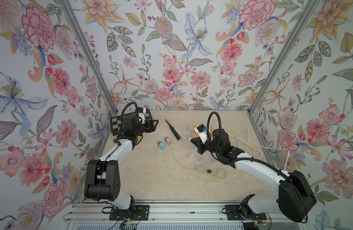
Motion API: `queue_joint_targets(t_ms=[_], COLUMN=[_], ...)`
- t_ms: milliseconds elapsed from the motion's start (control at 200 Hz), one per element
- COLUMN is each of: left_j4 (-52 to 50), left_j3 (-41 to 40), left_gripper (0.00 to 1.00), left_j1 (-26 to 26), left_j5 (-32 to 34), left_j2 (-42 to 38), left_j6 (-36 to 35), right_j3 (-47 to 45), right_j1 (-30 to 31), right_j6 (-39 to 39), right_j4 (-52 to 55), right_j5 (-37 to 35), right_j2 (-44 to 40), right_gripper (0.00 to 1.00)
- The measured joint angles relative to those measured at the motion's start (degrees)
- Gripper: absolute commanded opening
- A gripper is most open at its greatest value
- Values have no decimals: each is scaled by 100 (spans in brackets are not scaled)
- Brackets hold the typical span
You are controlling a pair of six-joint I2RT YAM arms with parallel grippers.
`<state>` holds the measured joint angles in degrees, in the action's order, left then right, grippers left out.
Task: Charge the electric toothbrush
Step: Pick up the plug from the center of the board.
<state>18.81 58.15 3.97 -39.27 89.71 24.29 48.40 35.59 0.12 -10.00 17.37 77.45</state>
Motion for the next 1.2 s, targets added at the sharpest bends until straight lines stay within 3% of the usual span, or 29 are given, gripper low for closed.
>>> queue_joint_targets(t_ms=[95,155,370,535,796,1201], left_j4=[136,-404,-2627,-3700,-4345,-5460], left_j3=[278,575,1255,1141,1132,2225], left_gripper=[82,83,86,85,77,61], left_j1=[52,109,323,363,446,507], left_j5=[-717,-844,-151,437,669,605], left_j2=[164,216,304,743,1388,2577], left_j6=[-798,-1888,-6312,-8535,-9814,-10402], right_j3=[22,31,35,35,44,76], right_j1=[0,0,0,0,0,7], right_j6=[-96,-125,-142,-186,-229,-225], right_j4=[42,42,33,44,94,256], right_j5=[61,118,260,328,356,387], right_j2=[0,0,0,0,0,-79], right_gripper=[0,0,0,0,0,0])
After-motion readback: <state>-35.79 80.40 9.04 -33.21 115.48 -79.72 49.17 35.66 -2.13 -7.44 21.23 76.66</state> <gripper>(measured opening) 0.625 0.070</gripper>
